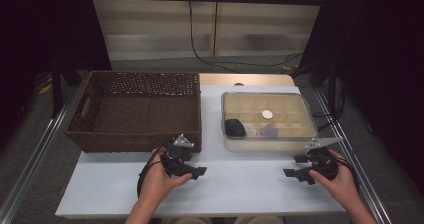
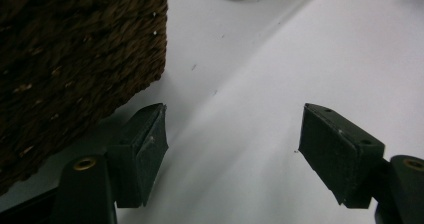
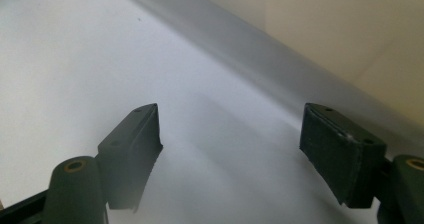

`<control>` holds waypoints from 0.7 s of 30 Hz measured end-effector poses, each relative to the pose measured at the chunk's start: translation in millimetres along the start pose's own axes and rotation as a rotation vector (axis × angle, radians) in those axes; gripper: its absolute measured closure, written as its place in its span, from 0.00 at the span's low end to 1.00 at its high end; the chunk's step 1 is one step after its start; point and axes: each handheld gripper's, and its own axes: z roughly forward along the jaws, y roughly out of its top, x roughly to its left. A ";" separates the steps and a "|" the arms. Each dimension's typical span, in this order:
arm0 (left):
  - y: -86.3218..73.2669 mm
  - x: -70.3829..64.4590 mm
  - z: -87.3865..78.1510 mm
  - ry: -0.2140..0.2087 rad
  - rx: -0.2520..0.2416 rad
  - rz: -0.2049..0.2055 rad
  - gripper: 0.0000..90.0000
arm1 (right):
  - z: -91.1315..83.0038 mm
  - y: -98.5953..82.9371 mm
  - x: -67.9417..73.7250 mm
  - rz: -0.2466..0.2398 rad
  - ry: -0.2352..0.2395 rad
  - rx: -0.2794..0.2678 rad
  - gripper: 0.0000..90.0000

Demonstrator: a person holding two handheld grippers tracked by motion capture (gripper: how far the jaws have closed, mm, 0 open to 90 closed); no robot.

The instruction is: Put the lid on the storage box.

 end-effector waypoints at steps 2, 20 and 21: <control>-2.9 2.0 -1.1 0.006 -0.003 -0.005 0.29 | 0.7 -1.3 -0.3 0.001 -0.004 0.003 0.27; -28.4 20.8 -17.4 0.061 -0.033 0.032 0.23 | 6.7 -9.7 0.9 -0.038 -0.031 0.001 0.24; -29.4 21.8 -18.1 0.064 -0.030 0.030 0.23 | 6.7 -10.1 1.8 -0.036 -0.030 0.001 0.24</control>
